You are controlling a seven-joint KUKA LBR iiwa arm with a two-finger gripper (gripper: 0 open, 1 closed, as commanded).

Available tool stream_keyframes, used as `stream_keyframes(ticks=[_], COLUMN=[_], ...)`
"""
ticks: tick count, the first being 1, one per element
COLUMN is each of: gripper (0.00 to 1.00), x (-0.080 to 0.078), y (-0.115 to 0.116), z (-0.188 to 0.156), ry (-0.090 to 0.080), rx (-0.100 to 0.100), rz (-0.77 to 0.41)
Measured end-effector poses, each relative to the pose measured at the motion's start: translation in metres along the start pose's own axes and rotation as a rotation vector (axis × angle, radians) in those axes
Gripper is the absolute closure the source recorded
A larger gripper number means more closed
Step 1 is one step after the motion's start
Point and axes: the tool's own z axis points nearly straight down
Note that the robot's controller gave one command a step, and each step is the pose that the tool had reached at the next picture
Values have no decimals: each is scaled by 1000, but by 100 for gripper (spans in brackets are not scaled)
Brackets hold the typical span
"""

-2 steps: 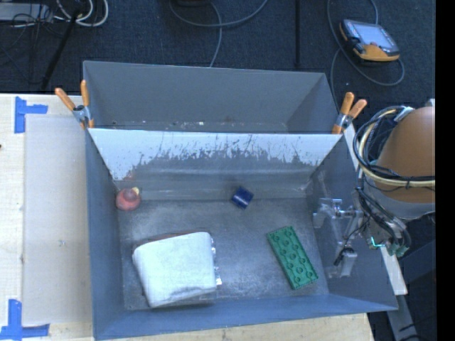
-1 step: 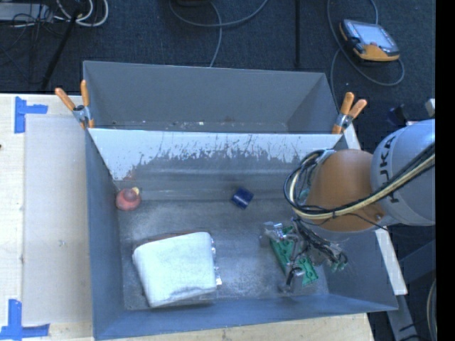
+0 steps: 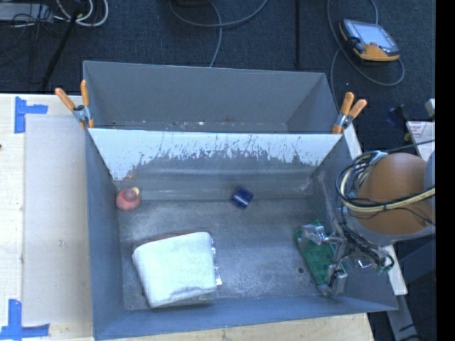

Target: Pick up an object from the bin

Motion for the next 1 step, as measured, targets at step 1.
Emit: stream_keyframes(ticks=[1], gripper=[0], x=[1], y=[-18], z=[9], ry=[1], rx=[-9], rz=[30])
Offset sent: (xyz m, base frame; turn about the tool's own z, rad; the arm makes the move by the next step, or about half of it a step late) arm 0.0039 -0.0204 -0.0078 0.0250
